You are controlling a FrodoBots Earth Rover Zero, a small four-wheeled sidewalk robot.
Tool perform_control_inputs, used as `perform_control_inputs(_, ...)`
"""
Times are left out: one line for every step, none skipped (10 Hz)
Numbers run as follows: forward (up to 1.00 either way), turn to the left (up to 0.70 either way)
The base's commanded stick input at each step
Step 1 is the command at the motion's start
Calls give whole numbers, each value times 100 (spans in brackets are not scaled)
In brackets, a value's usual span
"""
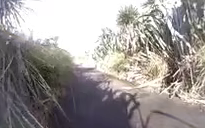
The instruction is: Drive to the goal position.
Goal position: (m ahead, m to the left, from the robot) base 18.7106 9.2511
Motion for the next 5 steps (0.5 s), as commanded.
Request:
perform_control_inputs(70,0)
perform_control_inputs(70,0)
perform_control_inputs(70,0)
perform_control_inputs(70,0)
perform_control_inputs(70,0)
